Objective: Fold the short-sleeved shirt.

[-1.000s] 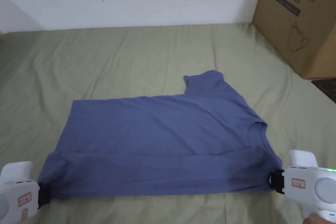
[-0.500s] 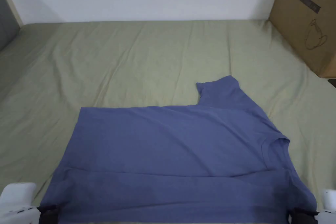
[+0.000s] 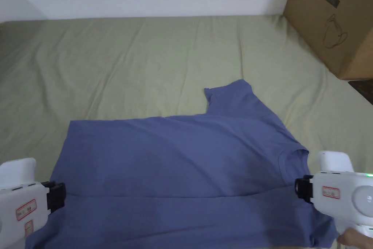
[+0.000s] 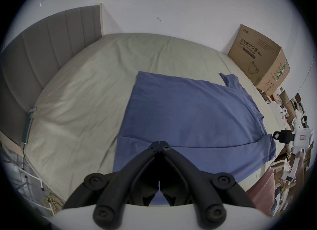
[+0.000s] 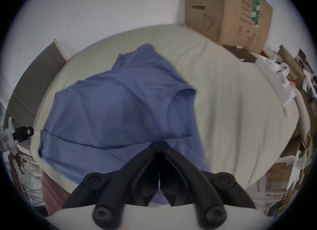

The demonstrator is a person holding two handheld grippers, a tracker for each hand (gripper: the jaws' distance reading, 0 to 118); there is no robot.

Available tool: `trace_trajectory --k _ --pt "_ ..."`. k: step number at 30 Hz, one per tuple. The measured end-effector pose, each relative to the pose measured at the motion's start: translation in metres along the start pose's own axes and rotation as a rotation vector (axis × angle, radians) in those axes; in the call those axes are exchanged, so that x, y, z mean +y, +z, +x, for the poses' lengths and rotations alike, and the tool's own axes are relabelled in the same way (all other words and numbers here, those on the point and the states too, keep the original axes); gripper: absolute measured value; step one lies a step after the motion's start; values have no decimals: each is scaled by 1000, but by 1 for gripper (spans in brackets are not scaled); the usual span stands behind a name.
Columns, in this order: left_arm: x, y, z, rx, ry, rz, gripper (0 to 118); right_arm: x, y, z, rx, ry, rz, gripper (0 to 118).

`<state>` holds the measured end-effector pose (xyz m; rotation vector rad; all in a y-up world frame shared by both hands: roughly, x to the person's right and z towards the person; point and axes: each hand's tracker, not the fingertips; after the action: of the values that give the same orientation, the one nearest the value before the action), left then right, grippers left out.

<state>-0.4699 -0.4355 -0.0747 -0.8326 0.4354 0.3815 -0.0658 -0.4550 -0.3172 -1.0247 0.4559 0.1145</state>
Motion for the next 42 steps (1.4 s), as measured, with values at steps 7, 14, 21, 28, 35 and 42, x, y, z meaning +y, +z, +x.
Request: trace_trajectory --k 7,14,21,28,35,42 --pt "40 -38 -10 24 -41 -39 0 94 -50 -1 18 -12 87 0" --pt "70 -66 -19 33 -43 -48 0 217 -148 8 -39 60 31 102" --pt "76 -90 -28 54 -46 -96 0 223 -218 37 -58 -10 -123 89" --pt "80 -94 -33 62 -57 -100 0 220 -189 10 -70 138 -35 0" --pt "120 -105 -59 58 -1 -34 67 222 -189 15 -46 75 -40 0" --pt "189 -197 -77 73 44 -92 104 224 -185 15 -31 56 -38 0"
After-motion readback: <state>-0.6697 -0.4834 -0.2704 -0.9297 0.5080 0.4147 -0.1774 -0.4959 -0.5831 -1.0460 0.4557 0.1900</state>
